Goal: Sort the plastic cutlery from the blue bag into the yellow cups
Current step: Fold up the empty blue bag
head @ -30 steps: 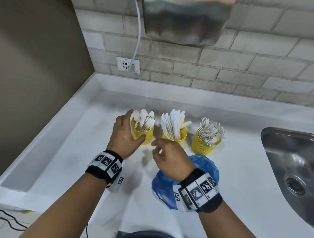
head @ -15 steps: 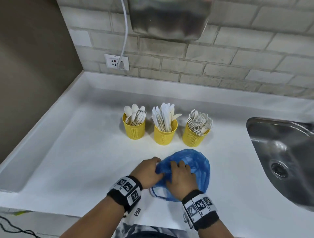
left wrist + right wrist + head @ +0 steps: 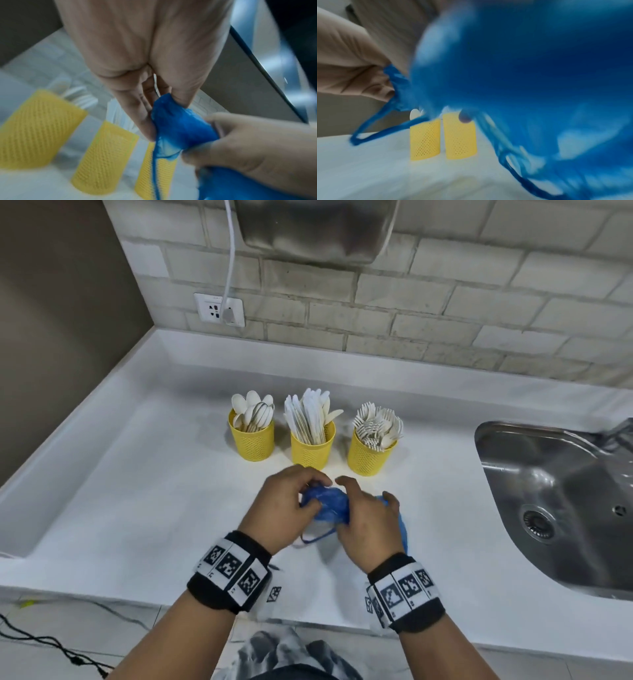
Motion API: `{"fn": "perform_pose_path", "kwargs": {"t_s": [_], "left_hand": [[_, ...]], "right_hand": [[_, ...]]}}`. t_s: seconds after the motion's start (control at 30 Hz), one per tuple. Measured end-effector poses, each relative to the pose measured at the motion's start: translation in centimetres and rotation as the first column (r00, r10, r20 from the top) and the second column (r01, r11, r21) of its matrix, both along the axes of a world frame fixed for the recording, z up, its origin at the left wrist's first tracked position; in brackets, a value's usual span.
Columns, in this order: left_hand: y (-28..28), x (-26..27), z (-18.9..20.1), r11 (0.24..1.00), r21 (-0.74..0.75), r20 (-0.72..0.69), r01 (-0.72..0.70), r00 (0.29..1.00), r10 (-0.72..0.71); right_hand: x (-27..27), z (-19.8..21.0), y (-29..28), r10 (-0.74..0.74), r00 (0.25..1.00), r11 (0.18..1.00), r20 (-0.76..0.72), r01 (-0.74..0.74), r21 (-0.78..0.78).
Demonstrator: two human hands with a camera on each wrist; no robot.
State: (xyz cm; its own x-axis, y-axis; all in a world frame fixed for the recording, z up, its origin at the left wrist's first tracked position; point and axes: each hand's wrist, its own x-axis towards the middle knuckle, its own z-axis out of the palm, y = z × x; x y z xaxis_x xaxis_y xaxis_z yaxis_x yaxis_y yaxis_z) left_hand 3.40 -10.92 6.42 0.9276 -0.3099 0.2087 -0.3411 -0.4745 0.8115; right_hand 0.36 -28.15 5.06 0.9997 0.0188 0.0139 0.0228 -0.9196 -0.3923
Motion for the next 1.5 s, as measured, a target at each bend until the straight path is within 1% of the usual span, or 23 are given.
{"fn": "perform_pose_path", "kwargs": {"t_s": [0.07, 0.1, 0.13, 0.2, 0.3, 0.37, 0.43, 0.5, 0.6, 0.67, 0.7, 0.73, 0.8, 0.87, 0.93, 1.03, 1.07, 1.13, 1.17, 1.23, 1.3, 1.4, 1.5], "left_hand": [[0.0, -0.4, 0.5, 0.990, 0.081, 0.075, -0.117, 0.991, 0.111], [0.0, -0.6, 0.6, 0.976, 0.119, 0.075, -0.181, 0.982, 0.173], [-0.2, -1.0, 0.8, 0.960, 0.155, 0.057, -0.233, 0.972, 0.227], [-0.6, -1.8, 1.0, 0.936, 0.182, -0.011, -0.301, 0.951, 0.308], [-1.6, -3.4, 1.6, 0.935, 0.116, -0.141, -0.334, 0.927, 0.348], [-2.4, -4.3, 2.0, 0.944, 0.085, -0.183, -0.319, 0.926, 0.330], [-3.3, -5.2, 2.5, 0.961, 0.066, -0.206, -0.267, 0.939, 0.275], [-3.9, -5.7, 2.9, 0.977, 0.029, -0.225, -0.213, 0.950, 0.214], [-3.8, -5.8, 3.2, 0.982, 0.017, -0.224, -0.187, 0.957, 0.186], [-3.3, -5.8, 3.4, 0.982, 0.015, -0.270, -0.188, 0.945, 0.185], [-3.1, -5.9, 3.7, 0.986, -0.031, -0.329, -0.167, 0.933, 0.148], [-3.1, -6.2, 4.1, 0.984, -0.115, -0.400, -0.135, 0.913, 0.078], [-3.4, -7.0, 5.0, 0.946, -0.318, -0.485, -0.054, 0.867, -0.113], [-4.2, -7.7, 5.8, 0.904, -0.426, -0.446, 0.045, 0.859, -0.253], [-5.1, -7.9, 6.3, 0.870, -0.485, -0.383, 0.091, 0.872, -0.304], [-6.1, -7.3, 6.6, 0.766, -0.642, -0.327, 0.029, 0.893, -0.308], [-6.3, -7.1, 6.8, 0.739, -0.674, -0.323, -0.002, 0.900, -0.293], [-6.6, -6.6, 7.4, 0.697, -0.714, -0.320, -0.072, 0.919, -0.233], [-6.6, -6.3, 7.6, 0.677, -0.728, -0.333, -0.105, 0.918, -0.216], [-6.7, -5.8, 7.8, 0.645, -0.749, -0.360, -0.153, 0.911, -0.203], [-7.1, -5.5, 8.0, 0.639, -0.750, -0.363, -0.170, 0.914, -0.183], [-8.0, -5.5, 8.1, 0.662, -0.728, -0.348, -0.175, 0.928, -0.137], [-8.6, -5.4, 8.0, 0.634, -0.744, -0.359, -0.209, 0.926, -0.116]], "right_hand": [[-0.7, 0.4, -1.0, -0.024, 0.990, 0.999, 0.140, 0.020, 0.026], [-0.9, 0.4, -1.6, -0.019, 0.983, 0.999, 0.185, 0.014, 0.029], [-1.3, 0.5, -2.2, -0.008, 0.981, 1.000, 0.195, 0.004, 0.022], [-1.6, 0.6, -3.0, 0.010, 0.988, 1.000, 0.156, -0.008, -0.013], [-2.8, 1.0, -3.8, 0.075, 0.995, 0.993, 0.061, -0.068, -0.100], [-3.8, 1.7, -3.4, 0.145, 0.989, 0.988, 0.018, -0.144, -0.064], [-4.5, 2.2, -2.7, 0.192, 0.980, 0.981, 0.044, -0.194, 0.028], [-4.9, 2.3, -2.6, 0.193, 0.979, 0.978, 0.070, -0.198, 0.071], [-5.1, 2.2, -4.2, 0.198, 0.966, 0.978, 0.168, -0.205, 0.029], [-5.1, 2.7, -5.2, 0.203, 0.957, 0.977, 0.209, -0.212, 0.023], [-5.2, 3.0, -5.7, 0.205, 0.954, 0.975, 0.219, -0.218, 0.033], [-5.2, 3.4, -6.3, 0.205, 0.950, 0.974, 0.235, -0.221, 0.044], [-5.1, 4.1, -7.3, 0.180, 0.950, 0.973, 0.257, -0.209, 0.093], [-4.6, 4.4, -7.9, 0.144, 0.964, 0.965, 0.226, -0.187, 0.183], [-4.2, 4.5, -7.8, 0.142, 0.968, 0.946, 0.205, -0.194, 0.260], [-4.2, 3.9, -6.6, 0.135, 0.958, 0.936, 0.254, -0.207, 0.283], [-4.4, 4.0, -6.4, 0.111, 0.962, 0.913, 0.250, -0.198, 0.357], [-4.9, 4.3, -6.3, 0.084, 0.982, 0.800, 0.168, -0.167, 0.577], [-5.2, 4.3, -6.2, 0.100, 0.988, 0.766, 0.121, -0.154, 0.624], [-5.9, 4.1, -6.0, 0.159, 0.983, 0.795, 0.087, -0.180, 0.579], [-6.5, 3.7, -5.7, 0.226, 0.972, 0.840, 0.064, -0.228, 0.493], [-7.5, 3.2, -5.5, 0.311, 0.949, 0.831, 0.046, -0.295, 0.471], [-8.6, 3.5, -5.9, 0.326, 0.942, 0.831, 0.080, -0.326, 0.450]]}}
